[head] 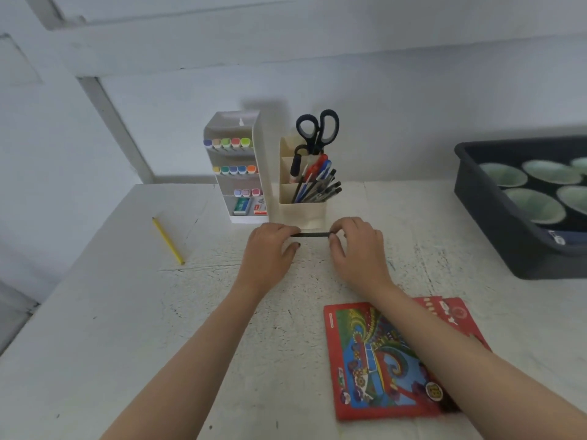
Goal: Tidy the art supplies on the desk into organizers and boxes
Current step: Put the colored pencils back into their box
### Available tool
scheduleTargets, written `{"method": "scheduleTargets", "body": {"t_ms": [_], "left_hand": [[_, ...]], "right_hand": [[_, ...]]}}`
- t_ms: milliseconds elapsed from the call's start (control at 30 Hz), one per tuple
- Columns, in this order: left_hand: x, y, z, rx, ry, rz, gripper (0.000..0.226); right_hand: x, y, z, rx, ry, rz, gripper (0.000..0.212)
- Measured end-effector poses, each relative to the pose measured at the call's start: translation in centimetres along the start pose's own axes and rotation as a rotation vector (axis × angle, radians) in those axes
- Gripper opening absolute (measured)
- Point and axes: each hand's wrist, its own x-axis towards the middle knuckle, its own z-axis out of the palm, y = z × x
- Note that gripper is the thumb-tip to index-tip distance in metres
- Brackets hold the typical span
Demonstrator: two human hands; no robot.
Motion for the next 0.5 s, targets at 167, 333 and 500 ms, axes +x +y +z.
{"method": "scheduleTargets", "body": {"t_ms": [167,333,500], "left_hand": [[0.4,3.1,-1.2,-0.22,-0.04,-0.065,0.013],[0.4,9.5,-2.6,-0.622,-0.009,-0.269,0.013],[-1.2,15.9,-2.6,-1.057,-0.121,-0.491,0.007]], "right_hand": [[-1.9,-0.1,-2.1,0.258,0.094,0.073,0.008],[-4.7,0.2,-4.9,0.467,0.003,0.184,0.029],[-8.2,1.1,-8.2,0.394,0.178,0.133,0.031]]}}
